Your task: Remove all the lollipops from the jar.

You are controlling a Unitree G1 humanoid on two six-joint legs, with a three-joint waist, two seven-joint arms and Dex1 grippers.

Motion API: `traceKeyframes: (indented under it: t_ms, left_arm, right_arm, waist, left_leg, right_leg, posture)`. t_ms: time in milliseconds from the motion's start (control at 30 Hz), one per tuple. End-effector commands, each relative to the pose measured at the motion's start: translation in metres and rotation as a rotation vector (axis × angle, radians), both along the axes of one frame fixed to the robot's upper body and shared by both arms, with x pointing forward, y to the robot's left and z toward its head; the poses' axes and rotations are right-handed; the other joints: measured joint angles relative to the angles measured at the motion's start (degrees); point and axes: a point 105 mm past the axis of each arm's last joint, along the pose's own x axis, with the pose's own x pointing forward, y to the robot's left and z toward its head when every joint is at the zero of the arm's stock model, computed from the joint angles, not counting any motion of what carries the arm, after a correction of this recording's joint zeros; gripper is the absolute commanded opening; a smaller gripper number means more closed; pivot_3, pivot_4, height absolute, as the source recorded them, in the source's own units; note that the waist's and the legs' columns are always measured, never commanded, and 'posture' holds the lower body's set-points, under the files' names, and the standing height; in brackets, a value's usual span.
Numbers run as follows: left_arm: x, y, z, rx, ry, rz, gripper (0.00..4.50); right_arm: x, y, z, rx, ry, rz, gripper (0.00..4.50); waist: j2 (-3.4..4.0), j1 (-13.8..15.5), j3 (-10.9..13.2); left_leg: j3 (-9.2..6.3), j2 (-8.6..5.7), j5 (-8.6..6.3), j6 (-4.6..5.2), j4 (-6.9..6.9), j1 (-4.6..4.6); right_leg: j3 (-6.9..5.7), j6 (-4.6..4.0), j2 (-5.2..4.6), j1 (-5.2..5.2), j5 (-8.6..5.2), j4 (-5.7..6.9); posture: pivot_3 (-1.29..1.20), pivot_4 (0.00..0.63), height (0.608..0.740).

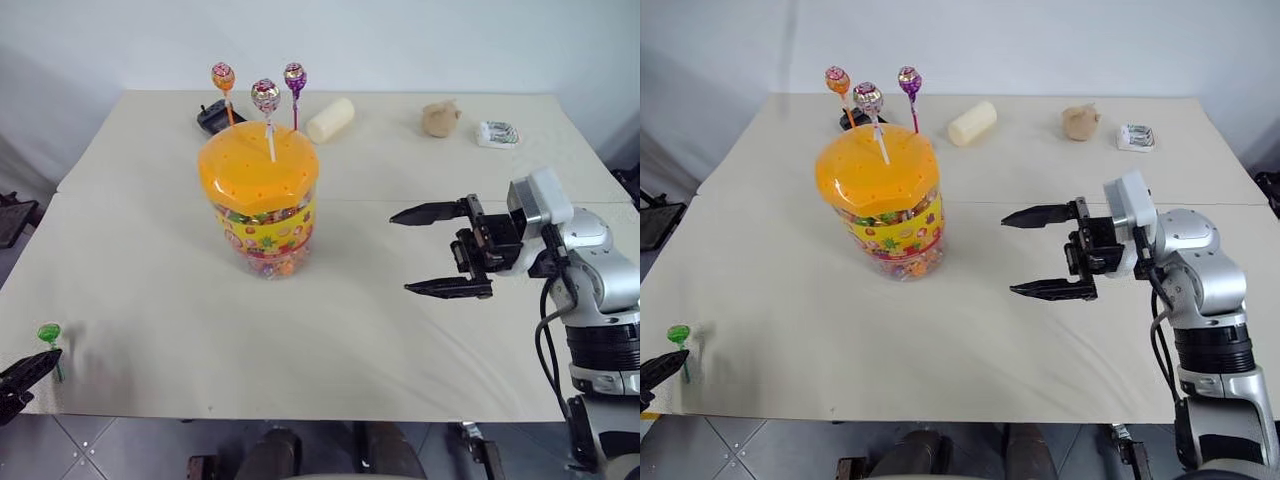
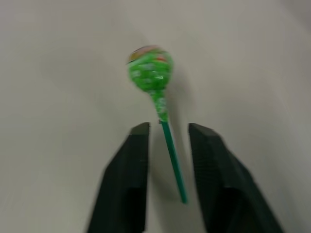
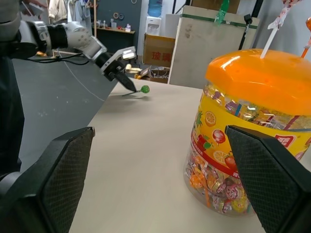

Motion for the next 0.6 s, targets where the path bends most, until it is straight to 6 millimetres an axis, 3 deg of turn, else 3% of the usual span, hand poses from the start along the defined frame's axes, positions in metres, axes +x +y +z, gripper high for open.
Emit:
traceKeyframes:
  t_ms: [33,133,267,367,467,600]
  left_arm:
    - [0.003,0.008,0.031,0.081,-0.072,-0.025,2.78]
    - [0.003,0.015,0.053,0.161,-0.136,-0.065,3.69]
    - [0.005,-0.003,0.104,0.275,-0.359,-0.286,3.69]
    - [0.016,-0.036,0.140,0.284,-0.547,-0.492,3.69]
    - [0.039,-0.076,0.167,0.256,-0.703,-0.677,3.69]
    - [0.094,-0.126,0.191,0.183,-0.846,-0.812,3.69]
  right_arm:
    - [-0.019,-0.007,0.010,0.029,-0.083,0.057,4.50]
    - [-0.025,-0.010,0.013,0.067,-0.094,0.045,4.50]
    - [-0.026,-0.022,0.032,0.196,-0.068,-0.058,4.50]
    - [-0.024,-0.037,0.045,0.280,-0.014,-0.164,4.50]
    - [-0.024,-0.047,0.057,0.371,-0.003,-0.248,4.50]
    - [-0.020,-0.054,0.060,0.444,-0.018,-0.345,4.50]
  waist:
    - [0.00,-0.04,0.00]
    - [0.02,-0.35,0.01]
    - [0.04,-0.60,0.02]
    - [0.08,-0.28,0.05]
    - [0.09,0.33,0.05]
    - [0.08,0.46,0.05]
  left_leg:
    - [0.00,0.03,-0.01,-0.01,0.00,0.00]
    - [0.10,0.04,-0.05,0.01,-0.03,0.00]
    - [0.17,0.05,-0.08,0.06,-0.03,-0.02]
    - [0.17,0.05,-0.09,0.07,-0.03,-0.02]
    - [0.06,0.06,-0.09,0.07,-0.01,-0.03]
    - [-0.10,0.01,0.00,-0.06,0.05,-0.03]
  right_leg:
    - [-0.01,-0.01,0.02,0.00,0.00,-0.02]
    - [-0.08,-0.03,0.04,-0.03,-0.01,-0.04]
    - [-0.07,-0.03,0.03,-0.03,-0.01,-0.13]
    - [-0.08,-0.03,0.01,-0.01,-0.01,-0.15]
    - [-0.05,-0.04,-0.02,0.04,-0.01,-0.16]
    - [-0.08,-0.06,-0.03,0.05,0.03,-0.04]
  posture:
    - [0.00,0.150,0.740]
    - [0.00,0.150,0.740]
    - [0.00,0.150,0.740]
    - [0.00,0.150,0.740]
    - [0.00,0.150,0.740]
    - [0.00,0.150,0.740]
